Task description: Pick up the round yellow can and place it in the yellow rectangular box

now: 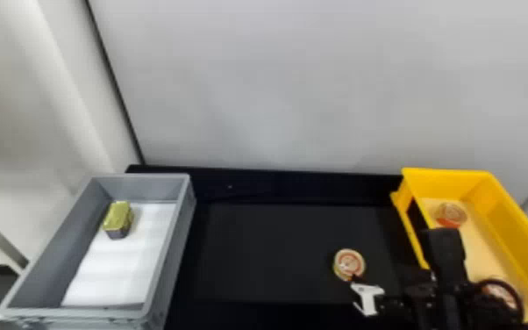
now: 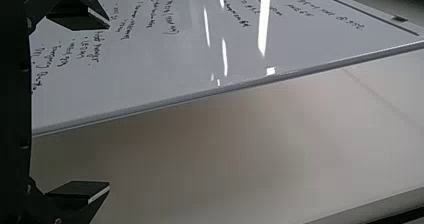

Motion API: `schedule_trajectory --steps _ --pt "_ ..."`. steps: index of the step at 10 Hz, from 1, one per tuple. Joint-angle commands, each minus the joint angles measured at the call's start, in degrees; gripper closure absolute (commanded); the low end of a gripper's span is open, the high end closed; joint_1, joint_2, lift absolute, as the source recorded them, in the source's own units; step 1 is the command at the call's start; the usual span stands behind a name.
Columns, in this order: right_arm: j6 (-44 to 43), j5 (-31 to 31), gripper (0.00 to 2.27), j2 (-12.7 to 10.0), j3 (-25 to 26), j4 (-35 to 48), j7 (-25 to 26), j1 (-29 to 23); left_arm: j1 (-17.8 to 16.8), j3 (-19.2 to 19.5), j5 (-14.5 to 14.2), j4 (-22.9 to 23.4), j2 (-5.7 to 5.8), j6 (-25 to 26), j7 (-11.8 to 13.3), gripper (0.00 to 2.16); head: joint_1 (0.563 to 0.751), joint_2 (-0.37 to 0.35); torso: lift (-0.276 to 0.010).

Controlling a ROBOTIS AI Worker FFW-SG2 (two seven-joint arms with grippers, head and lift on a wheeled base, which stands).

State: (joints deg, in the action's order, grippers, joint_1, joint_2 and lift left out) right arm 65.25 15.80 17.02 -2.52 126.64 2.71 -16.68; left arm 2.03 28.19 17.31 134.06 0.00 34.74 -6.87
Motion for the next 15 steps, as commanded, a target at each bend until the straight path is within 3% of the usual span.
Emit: schedule_trajectory --steps 1,8,15 --pt "-0.8 -1.2 0.08 -0.1 -0.3 -1.1 -0.8 0.5 0.0 0.0 0.0 0.1 -0.15 0.0 -0.1 0.14 0.694 0.014 -0.068" --pt "-8.4 -11.5 0.08 -0.3 -3.0 -14.7 -14.1 6.7 -0.1 -0.2 -0.1 0.2 -0.15 -0.2 -0.2 0.14 0.694 0.014 -0.068" --pt "-13.2 -12.9 0.09 -0.7 -5.8 -23.3 -16.4 11.8 -0.1 -0.7 -0.1 0.0 -0.15 -0.2 -0.3 0.14 0.694 0.014 -0.068"
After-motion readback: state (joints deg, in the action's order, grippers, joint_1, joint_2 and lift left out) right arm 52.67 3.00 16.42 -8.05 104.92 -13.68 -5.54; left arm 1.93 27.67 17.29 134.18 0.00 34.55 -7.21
